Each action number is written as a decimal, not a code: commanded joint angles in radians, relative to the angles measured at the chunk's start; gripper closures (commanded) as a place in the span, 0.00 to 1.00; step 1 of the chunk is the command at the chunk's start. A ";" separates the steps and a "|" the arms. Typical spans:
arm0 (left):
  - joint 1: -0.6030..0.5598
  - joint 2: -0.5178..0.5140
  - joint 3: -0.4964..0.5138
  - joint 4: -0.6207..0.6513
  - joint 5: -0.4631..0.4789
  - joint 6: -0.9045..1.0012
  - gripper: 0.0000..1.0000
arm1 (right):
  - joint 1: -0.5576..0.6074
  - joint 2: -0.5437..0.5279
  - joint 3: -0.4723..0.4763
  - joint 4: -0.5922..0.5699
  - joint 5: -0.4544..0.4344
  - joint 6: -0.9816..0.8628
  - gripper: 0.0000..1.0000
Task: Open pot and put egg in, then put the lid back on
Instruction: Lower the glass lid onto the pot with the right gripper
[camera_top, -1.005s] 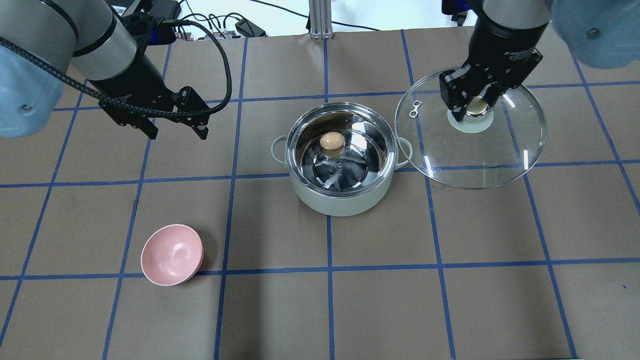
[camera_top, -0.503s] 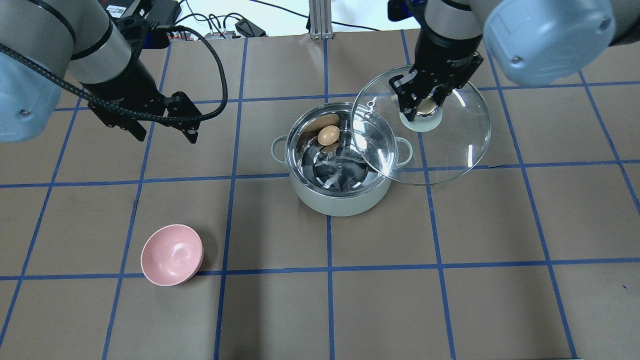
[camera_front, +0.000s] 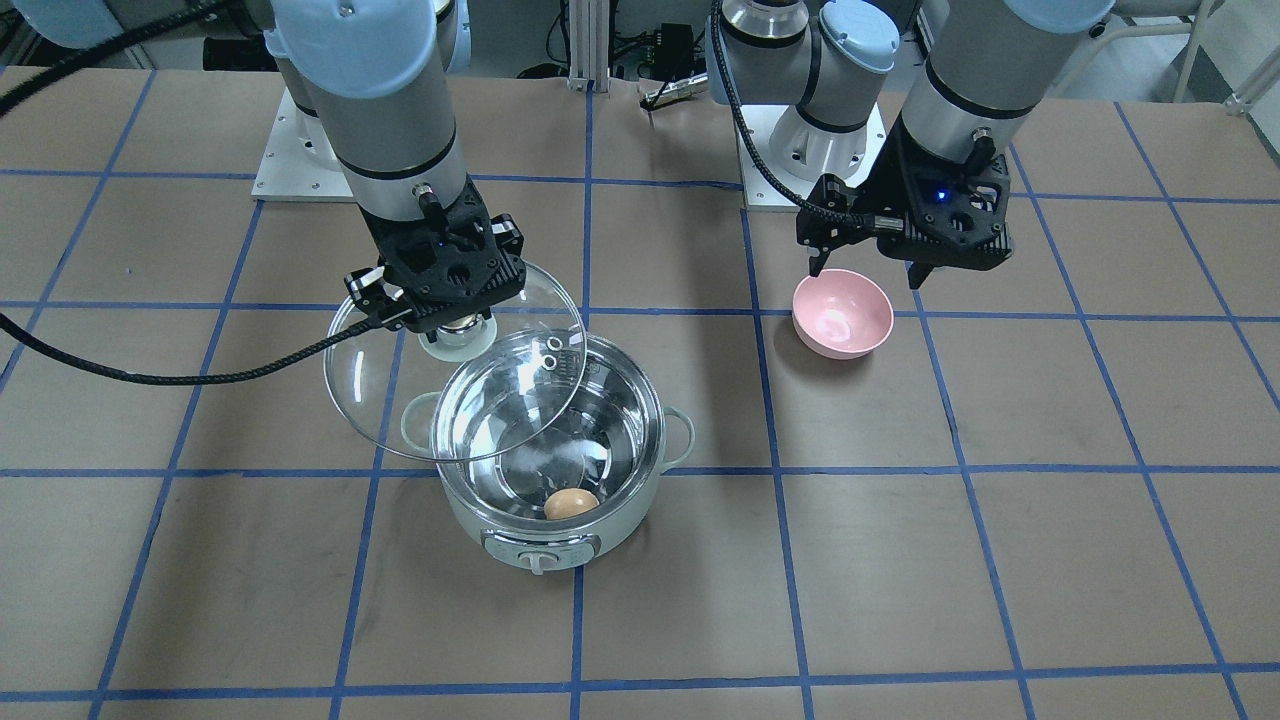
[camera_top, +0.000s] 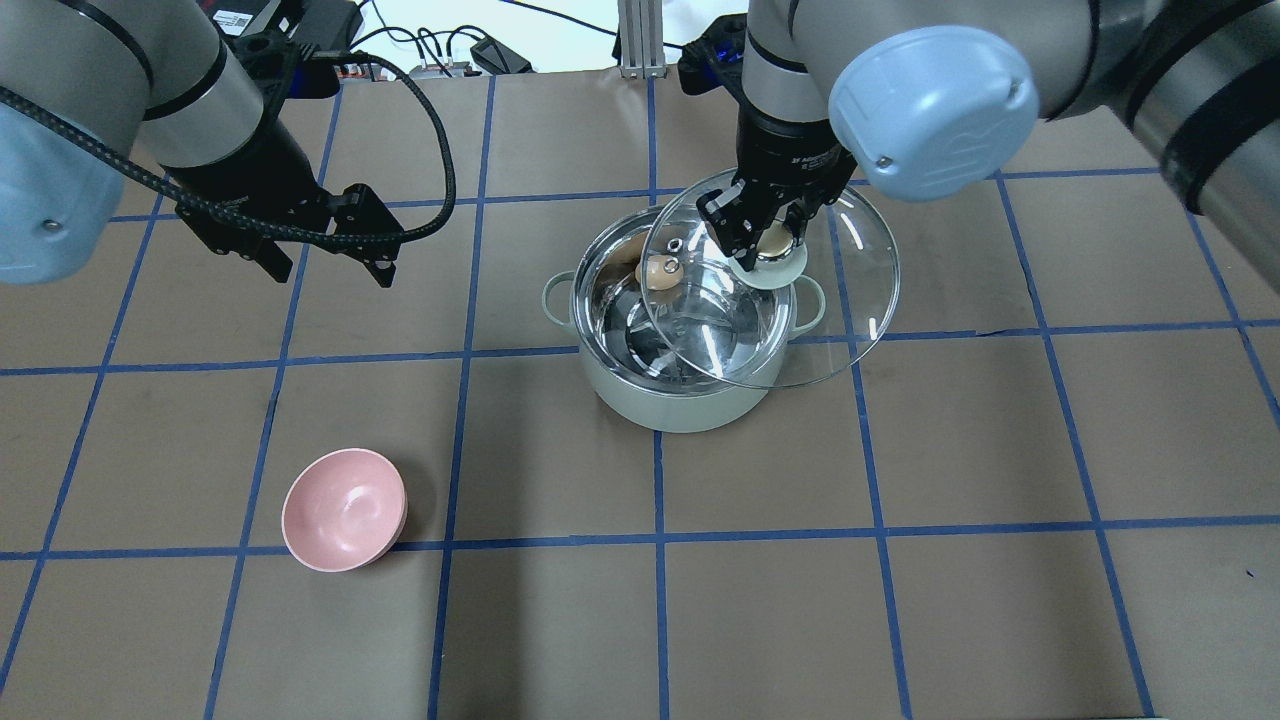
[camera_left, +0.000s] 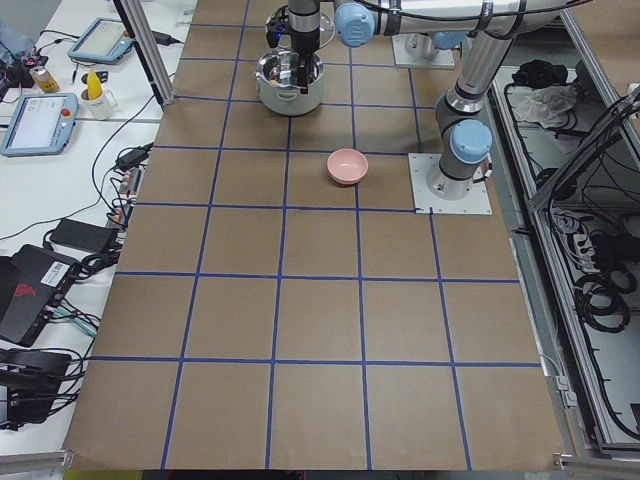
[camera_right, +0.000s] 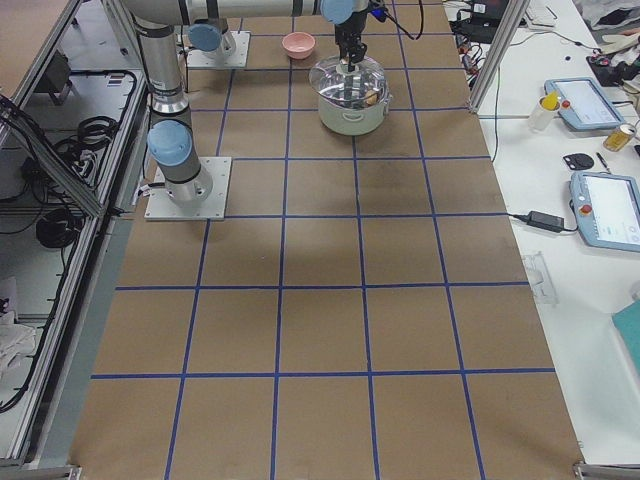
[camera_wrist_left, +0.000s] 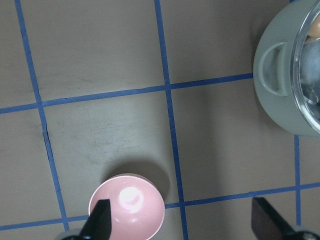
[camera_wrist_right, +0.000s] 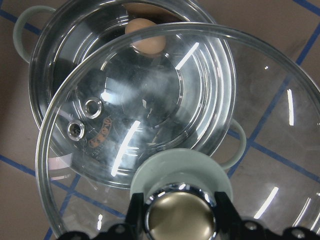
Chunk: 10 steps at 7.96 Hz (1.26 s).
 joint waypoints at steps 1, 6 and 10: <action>0.000 -0.001 0.001 0.002 0.000 0.000 0.00 | 0.033 0.056 -0.021 -0.032 0.007 -0.003 1.00; 0.000 -0.001 0.000 0.000 0.000 0.000 0.00 | 0.052 0.124 -0.044 -0.085 0.047 -0.005 1.00; 0.000 -0.001 0.000 0.002 -0.001 -0.001 0.00 | 0.064 0.148 -0.044 -0.101 0.054 -0.014 1.00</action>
